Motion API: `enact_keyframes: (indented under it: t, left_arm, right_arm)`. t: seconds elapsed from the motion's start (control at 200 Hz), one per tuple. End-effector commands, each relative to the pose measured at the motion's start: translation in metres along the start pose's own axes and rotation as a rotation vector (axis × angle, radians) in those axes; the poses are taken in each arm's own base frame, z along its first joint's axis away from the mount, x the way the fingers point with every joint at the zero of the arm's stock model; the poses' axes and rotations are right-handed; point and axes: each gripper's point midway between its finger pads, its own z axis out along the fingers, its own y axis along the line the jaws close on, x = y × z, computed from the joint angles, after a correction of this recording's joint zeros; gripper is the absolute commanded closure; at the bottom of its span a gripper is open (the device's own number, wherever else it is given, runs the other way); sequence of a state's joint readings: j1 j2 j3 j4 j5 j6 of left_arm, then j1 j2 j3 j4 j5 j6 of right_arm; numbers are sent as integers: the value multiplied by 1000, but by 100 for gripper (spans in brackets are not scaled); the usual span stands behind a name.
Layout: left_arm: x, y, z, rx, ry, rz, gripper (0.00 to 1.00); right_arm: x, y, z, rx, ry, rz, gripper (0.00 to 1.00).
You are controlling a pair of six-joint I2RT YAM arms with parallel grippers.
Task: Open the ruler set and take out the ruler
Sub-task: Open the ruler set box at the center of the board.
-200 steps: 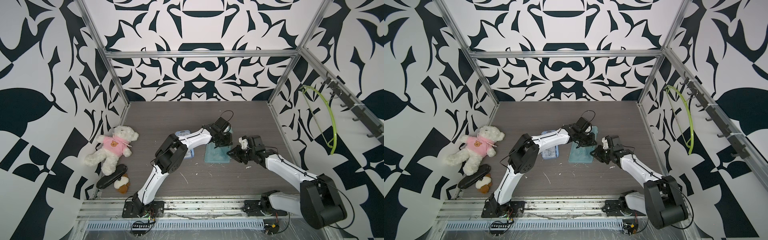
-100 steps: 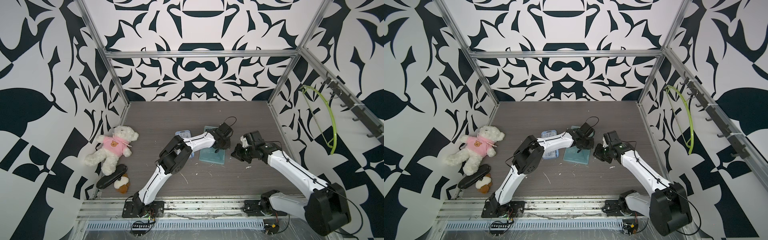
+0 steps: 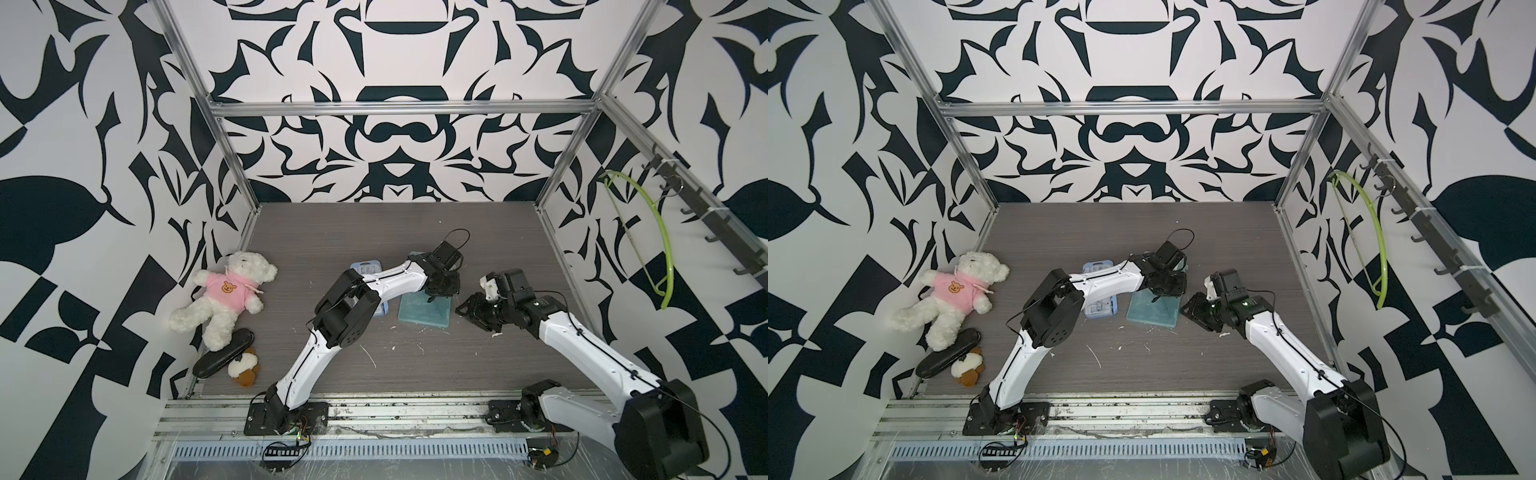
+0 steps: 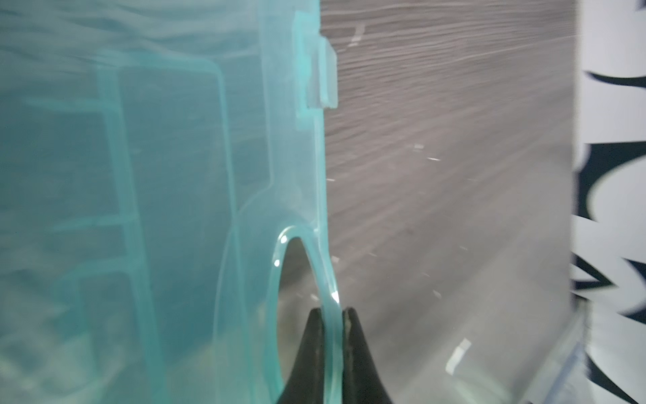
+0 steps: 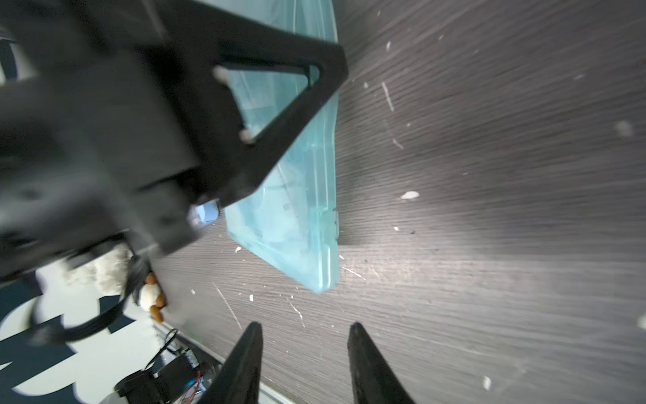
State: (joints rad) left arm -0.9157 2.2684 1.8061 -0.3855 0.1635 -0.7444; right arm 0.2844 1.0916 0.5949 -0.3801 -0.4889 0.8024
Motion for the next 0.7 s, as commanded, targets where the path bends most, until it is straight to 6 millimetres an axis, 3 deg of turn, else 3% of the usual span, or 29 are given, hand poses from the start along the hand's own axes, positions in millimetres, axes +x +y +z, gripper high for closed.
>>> enact_keyframes:
  t: [0.0, 0.245, 0.45, 0.695]
  left_arm:
    - [-1, -42, -34, 152, 19, 20, 100]
    - [4, -39, -34, 145, 36, 9, 100]
    - [7, -36, -31, 142, 45, -6, 100]
    - [8, -31, -26, 129, 47, -13, 100]
  right_arm:
    - [-11, 30, -3, -177, -38, -61, 55]
    - [-18, 32, 3, -262, -75, -64, 54]
    - [-21, 30, 6, -251, -86, -59, 60]
    - [-21, 24, 6, -219, -87, -46, 80]
